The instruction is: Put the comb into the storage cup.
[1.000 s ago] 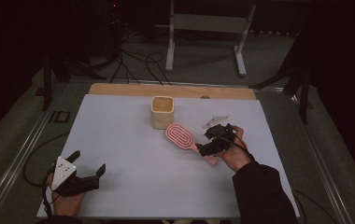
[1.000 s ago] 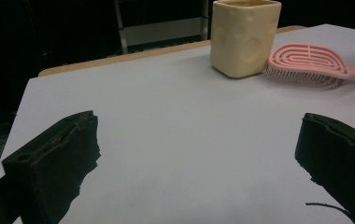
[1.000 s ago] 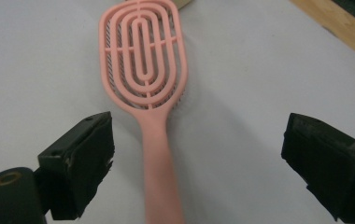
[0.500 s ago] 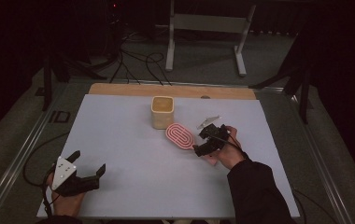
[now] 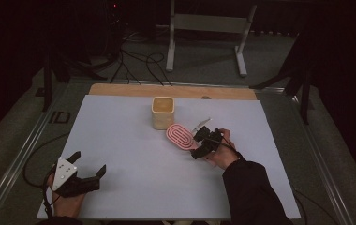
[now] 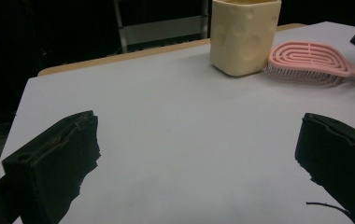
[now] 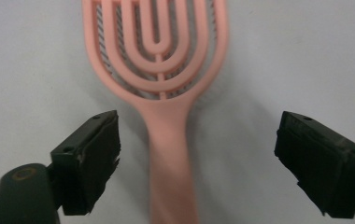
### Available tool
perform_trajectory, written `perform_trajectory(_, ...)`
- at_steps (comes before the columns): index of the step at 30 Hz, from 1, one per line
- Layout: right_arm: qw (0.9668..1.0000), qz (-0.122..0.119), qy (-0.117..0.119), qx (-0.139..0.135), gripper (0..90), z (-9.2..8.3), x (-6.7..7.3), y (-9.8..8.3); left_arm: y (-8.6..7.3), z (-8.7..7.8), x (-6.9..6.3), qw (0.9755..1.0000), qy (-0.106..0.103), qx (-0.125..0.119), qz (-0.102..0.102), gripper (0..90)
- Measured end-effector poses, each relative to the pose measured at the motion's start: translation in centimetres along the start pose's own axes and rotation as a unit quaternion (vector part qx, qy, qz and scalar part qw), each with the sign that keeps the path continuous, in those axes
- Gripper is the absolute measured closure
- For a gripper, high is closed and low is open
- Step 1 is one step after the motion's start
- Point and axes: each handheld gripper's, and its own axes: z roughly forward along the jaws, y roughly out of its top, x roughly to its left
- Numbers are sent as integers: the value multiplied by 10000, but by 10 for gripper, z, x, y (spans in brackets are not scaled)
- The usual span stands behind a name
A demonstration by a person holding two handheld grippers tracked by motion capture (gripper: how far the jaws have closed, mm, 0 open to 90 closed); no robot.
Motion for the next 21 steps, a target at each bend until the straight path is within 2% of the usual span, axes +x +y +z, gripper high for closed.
perform_trajectory(5, 9995, -221, 21, 212, 226, 10, 4, 1, 0, 0, 0, 10000, -2, -9, -6, 0)
perform_trajectory(10, 9992, -232, 6, 323, 357, 17, 3, 2, 0, 0, 0, 10000, 0, -15, -6, 0)
perform_trajectory(18, 9990, -115, 309, 297, 533, 19, -3, 3, 0, 0, 0, 10000, -9, -6, 4, 0)
perform_trajectory(21, 9982, -42, 528, 274, 591, 20, -7, 2, 0, 0, 0, 10000, -13, -5, 6, 0)
